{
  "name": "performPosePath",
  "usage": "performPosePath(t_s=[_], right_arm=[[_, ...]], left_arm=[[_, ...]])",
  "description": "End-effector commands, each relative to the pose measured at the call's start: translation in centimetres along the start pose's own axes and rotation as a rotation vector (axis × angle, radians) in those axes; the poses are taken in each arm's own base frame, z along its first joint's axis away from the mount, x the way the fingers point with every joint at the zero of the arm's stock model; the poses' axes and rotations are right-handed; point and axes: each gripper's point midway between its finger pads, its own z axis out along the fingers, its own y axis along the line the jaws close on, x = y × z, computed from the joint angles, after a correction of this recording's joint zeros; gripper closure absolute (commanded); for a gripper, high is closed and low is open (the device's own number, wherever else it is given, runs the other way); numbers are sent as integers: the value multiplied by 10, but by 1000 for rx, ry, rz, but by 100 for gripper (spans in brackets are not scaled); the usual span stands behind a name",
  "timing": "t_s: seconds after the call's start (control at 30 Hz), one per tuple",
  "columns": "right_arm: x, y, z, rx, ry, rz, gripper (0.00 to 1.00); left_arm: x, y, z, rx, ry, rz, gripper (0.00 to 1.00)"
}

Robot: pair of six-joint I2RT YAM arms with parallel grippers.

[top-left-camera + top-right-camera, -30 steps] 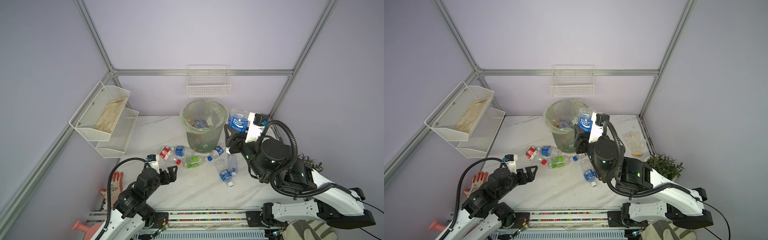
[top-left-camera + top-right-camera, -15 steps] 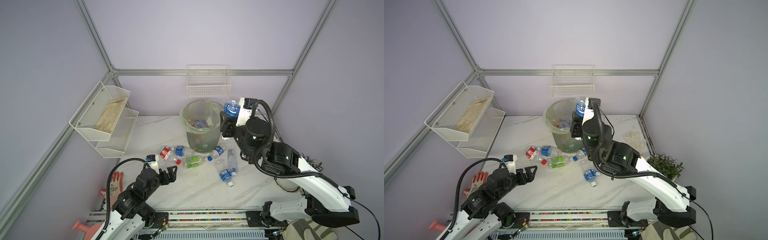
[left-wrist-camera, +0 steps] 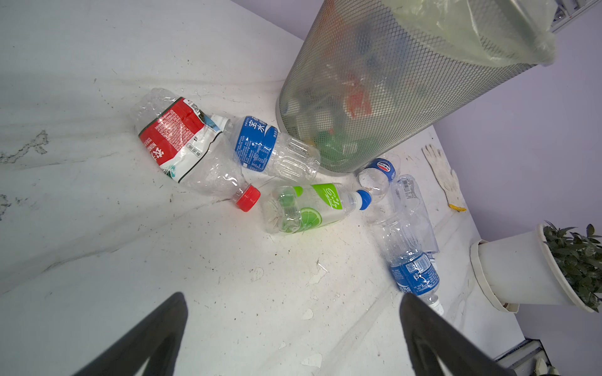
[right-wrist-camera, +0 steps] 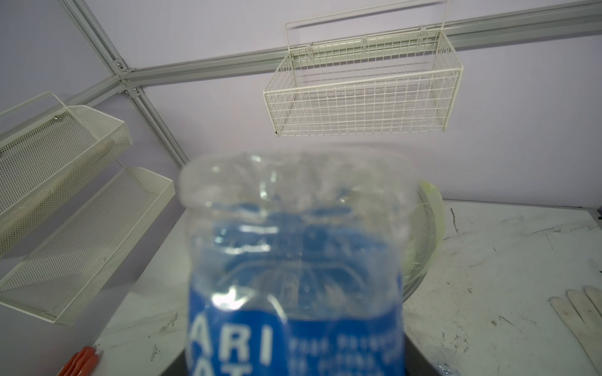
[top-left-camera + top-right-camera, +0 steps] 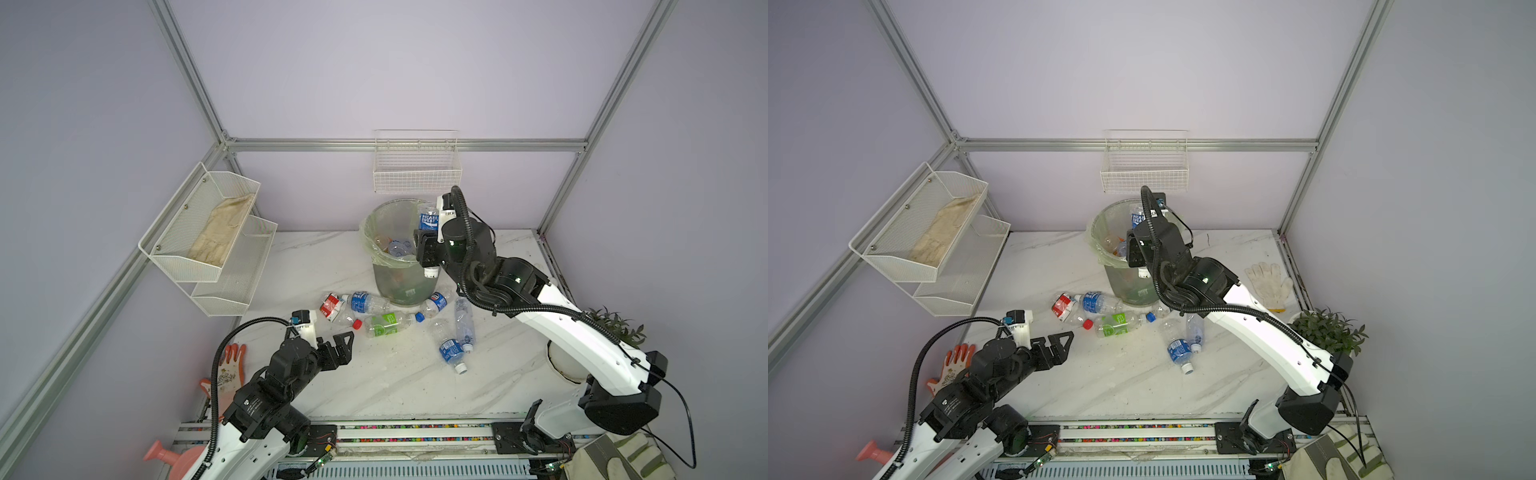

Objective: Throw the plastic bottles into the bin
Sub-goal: 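Carry the Pocari Sweat bottle with the right gripper over the bin opening, then open the right gripper over the bin to drop the bottle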

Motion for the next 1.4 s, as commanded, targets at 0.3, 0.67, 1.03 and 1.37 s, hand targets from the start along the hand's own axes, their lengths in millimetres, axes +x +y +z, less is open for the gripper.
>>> performPosePath(t_s=[0.3, 0.67, 1.03, 1.37], right_arm=[[-15, 8, -4, -45, -5, 25, 100], [-16, -9, -16, -12, -7, 26, 100], [-43, -29, 36, 23, -4, 55, 100], [-26, -57, 87, 187, 164, 37, 3]], left_arm=[[-21, -13, -8, 36, -62, 15, 0], [-25, -18, -6, 48, -60, 4, 0], [-30, -24, -13, 62, -66, 13, 0], [-34, -19, -31, 54, -87, 18, 0]])
